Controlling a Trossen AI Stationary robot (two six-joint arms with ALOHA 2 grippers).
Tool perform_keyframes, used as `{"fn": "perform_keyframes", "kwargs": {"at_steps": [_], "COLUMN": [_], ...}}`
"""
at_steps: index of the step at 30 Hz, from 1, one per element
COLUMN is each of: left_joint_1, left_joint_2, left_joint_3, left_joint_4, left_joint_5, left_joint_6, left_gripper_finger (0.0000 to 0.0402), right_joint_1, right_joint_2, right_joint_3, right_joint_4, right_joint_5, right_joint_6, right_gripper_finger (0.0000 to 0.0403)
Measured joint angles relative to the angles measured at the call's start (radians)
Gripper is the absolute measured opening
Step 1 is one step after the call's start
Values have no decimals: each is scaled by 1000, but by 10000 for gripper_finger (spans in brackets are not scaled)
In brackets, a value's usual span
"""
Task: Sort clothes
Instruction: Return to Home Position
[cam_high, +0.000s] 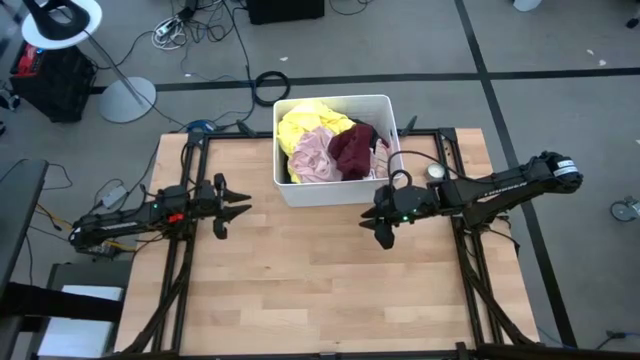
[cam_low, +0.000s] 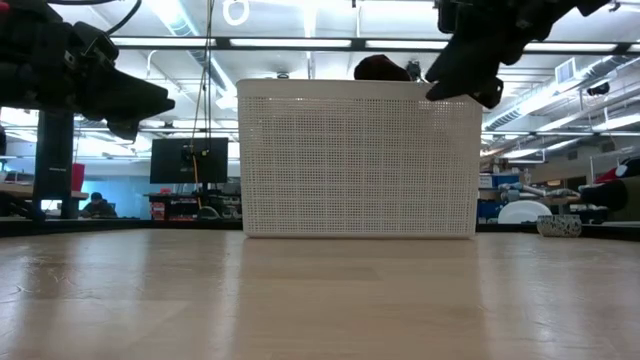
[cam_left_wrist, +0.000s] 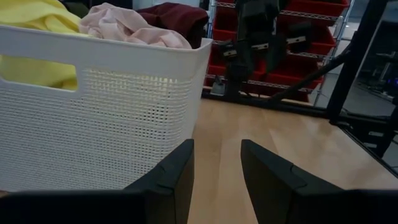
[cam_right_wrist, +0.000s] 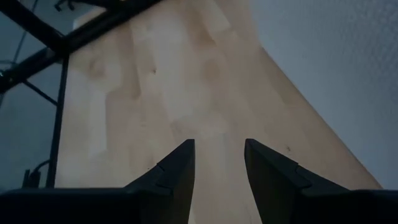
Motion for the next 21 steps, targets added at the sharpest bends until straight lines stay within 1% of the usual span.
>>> {"fn": "perform_keyframes", "kwargs": {"at_steps": [6, 8, 12, 16, 21], "left_joint_1": [0, 0, 0, 0, 0], "left_joint_2": [0, 0, 0, 0, 0], "left_joint_3": [0, 0, 0, 0, 0], "left_joint_4": [2, 5, 6, 11, 11], "left_joint_5": [0, 0, 0, 0, 0], "left_joint_6": [0, 0, 0, 0, 0], "left_gripper_finger": [137, 137, 137, 137, 137], "right_joint_1": [44, 67, 117, 153, 178], "right_joint_2": [0, -3, -19, -56, -135], "right_joint_3": [-1, -19, -76, -175, -351], "right_joint_4": [-50, -23, 22, 145, 385], "right_joint_5": [-8, -4, 47, 76, 81], "right_joint_6": [-13, -26, -29, -30, -44], "right_gripper_finger": [140, 140, 141, 141, 141]}}
